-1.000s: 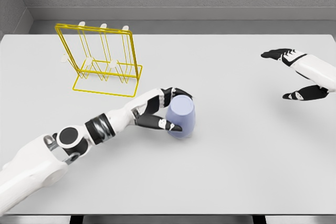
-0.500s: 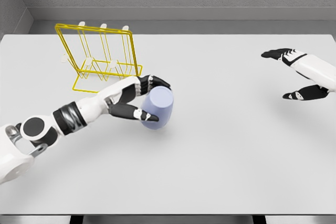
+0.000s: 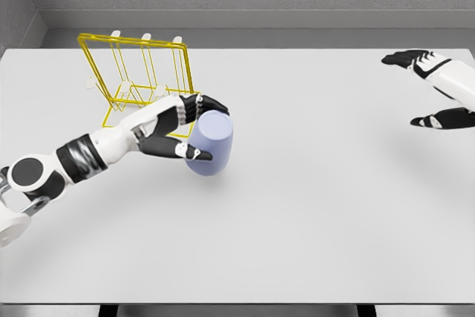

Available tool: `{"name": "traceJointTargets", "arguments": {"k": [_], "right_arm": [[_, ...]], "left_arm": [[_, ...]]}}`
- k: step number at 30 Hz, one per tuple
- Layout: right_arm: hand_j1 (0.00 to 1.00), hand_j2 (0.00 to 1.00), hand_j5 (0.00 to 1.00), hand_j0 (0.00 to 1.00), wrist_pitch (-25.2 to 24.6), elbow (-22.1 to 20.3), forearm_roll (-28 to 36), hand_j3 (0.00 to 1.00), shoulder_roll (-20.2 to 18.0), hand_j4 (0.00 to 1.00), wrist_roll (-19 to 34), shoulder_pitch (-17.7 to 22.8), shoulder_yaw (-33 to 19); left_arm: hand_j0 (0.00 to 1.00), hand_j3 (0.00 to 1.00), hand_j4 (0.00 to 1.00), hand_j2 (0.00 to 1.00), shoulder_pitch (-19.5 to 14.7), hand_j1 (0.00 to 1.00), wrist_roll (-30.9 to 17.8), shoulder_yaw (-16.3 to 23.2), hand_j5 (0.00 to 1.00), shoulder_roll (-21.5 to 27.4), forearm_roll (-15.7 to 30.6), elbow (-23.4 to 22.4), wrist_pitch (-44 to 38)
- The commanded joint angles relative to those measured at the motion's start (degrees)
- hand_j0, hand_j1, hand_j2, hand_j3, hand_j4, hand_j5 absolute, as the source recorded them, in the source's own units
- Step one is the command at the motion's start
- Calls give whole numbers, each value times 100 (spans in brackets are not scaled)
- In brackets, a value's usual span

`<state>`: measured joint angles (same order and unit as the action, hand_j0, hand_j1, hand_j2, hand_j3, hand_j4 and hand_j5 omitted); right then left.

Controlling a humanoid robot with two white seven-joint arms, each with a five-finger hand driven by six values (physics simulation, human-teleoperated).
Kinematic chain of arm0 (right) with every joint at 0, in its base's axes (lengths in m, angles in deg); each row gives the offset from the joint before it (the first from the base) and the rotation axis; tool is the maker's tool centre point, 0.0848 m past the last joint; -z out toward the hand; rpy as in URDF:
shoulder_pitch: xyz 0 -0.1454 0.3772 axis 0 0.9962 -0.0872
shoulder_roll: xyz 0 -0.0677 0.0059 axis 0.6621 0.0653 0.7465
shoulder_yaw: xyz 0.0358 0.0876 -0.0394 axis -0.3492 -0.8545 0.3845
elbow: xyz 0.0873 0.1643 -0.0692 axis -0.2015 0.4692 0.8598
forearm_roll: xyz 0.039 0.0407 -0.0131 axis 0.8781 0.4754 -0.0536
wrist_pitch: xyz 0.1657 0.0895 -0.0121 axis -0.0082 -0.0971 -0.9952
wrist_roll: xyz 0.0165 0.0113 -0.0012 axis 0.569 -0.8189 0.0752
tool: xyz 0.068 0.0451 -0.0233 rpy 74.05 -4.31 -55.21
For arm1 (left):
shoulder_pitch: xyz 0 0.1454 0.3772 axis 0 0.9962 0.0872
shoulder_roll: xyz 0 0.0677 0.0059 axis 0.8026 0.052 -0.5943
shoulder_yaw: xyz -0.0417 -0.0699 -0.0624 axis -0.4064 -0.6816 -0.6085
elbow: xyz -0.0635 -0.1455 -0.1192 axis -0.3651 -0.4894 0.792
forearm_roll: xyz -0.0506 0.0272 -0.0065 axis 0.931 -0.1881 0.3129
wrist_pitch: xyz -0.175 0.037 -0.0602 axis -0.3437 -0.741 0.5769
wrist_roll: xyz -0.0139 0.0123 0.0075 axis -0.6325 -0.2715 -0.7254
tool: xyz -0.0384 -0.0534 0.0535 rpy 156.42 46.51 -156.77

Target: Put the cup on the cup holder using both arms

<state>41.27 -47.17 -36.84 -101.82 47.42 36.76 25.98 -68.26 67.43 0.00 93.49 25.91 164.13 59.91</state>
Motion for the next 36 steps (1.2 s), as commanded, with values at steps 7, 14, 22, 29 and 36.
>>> {"name": "traceJointTargets", "arguments": {"k": [7, 14, 22, 29, 36], "right_arm": [[100, 100, 100, 100, -17, -54, 31, 100, 30, 100, -3, 35, -127], [100, 100, 100, 100, -17, -63, 39, 100, 92, 100, -3, 35, -127], [100, 100, 100, 100, -17, -72, 39, 100, 101, 100, -3, 35, -127], [100, 100, 100, 100, -17, -63, 39, 100, 101, 100, -3, 35, -127], [100, 100, 100, 100, -17, -72, 39, 100, 101, 100, -3, 35, -127]], "left_arm": [[68, 68, 68, 68, -53, 68, 0, -139, 68, 305, 158, 141, 52], [68, 68, 68, 68, -246, 68, 0, -191, 68, 542, 343, 159, 96], [68, 68, 68, 68, -299, 68, 0, -420, 68, 621, 457, 150, 96], [68, 68, 68, 68, -299, 68, 0, -604, 68, 621, 483, 106, 96], [68, 68, 68, 68, -290, 68, 0, -710, 68, 762, 501, 97, 166]]}}
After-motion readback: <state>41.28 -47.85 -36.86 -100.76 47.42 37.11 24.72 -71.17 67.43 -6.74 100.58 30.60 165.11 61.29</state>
